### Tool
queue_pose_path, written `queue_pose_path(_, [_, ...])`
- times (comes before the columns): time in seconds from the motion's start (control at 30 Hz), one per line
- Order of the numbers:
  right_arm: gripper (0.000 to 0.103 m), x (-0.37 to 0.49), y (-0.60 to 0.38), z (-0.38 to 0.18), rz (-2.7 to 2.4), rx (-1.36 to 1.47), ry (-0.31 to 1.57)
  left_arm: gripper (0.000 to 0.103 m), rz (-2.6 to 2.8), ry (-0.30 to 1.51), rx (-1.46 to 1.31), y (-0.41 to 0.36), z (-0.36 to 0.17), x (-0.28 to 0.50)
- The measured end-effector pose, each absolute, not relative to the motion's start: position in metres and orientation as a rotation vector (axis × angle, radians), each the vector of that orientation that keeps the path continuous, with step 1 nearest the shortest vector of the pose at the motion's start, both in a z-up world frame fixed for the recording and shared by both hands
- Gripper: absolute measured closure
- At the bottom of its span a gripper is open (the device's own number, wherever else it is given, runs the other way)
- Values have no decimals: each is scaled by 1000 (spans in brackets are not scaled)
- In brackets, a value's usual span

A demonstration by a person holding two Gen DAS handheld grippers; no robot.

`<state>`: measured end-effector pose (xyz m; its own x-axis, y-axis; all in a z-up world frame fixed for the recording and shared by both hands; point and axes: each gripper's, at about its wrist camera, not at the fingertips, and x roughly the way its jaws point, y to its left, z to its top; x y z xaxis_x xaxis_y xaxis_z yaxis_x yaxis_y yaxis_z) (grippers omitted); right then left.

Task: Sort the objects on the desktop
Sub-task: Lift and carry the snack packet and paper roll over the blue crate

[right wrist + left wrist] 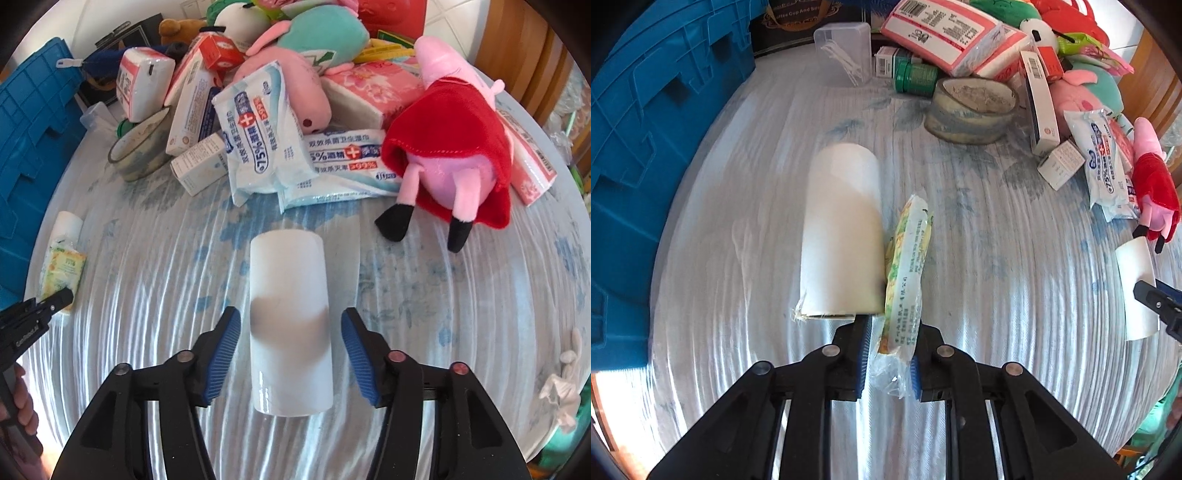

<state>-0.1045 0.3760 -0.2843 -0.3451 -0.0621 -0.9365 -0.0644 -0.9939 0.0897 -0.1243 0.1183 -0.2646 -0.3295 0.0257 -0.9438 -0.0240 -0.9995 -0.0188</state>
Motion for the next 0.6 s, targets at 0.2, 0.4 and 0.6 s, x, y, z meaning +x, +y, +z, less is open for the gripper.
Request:
queue_pose_path(0.2, [35,-102,373,-289,2567,-1824,162,85,2491,65,-1805,131,-270,-113])
queue_pose_path(0.4, [58,-100,370,-289,2558,-1805,71,85,2495,-4,-1768,130,-266,-111])
queue_pose_path(0.6, [58,-96,373,-277,2605,-1761,99,92,2509,-7,-1645,150,-245,-102])
